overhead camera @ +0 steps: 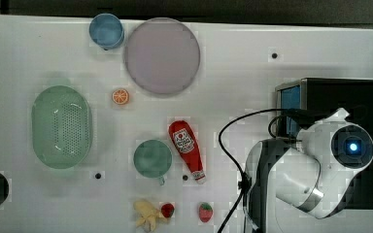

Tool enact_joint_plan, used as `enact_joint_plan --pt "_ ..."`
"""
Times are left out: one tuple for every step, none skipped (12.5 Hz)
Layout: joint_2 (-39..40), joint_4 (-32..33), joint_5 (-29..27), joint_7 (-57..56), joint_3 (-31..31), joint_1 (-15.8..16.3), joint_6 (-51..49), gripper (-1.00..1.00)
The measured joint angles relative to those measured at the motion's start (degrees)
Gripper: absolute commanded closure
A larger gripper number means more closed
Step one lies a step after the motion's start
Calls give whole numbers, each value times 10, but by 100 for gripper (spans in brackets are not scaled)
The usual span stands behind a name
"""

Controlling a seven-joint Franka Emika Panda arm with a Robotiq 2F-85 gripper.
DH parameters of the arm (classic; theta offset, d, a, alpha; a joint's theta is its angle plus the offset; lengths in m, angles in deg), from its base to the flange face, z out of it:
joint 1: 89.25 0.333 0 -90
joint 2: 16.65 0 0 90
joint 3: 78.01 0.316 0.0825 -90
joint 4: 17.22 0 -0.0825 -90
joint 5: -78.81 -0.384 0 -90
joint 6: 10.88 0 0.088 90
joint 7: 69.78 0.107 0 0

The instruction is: Flap open oven.

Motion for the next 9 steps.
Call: enact_joint_plan --pt "0 1 3 0 -2 4 3 65" --pt "0 2 13 -1 -2 6 6 65" --pt "1 1 34 0 1 6 5 65" --pt "2 1 67 7 3 8 4 65" --pt "3 3 96 25 8 12 4 65" --pt "3 7 124 47 18 14 5 65" --pt "3 10 159 71 23 19 5 65" --pt "2 16 178 96 31 23 2 65" --pt "3 17 194 121 45 23 -6 65"
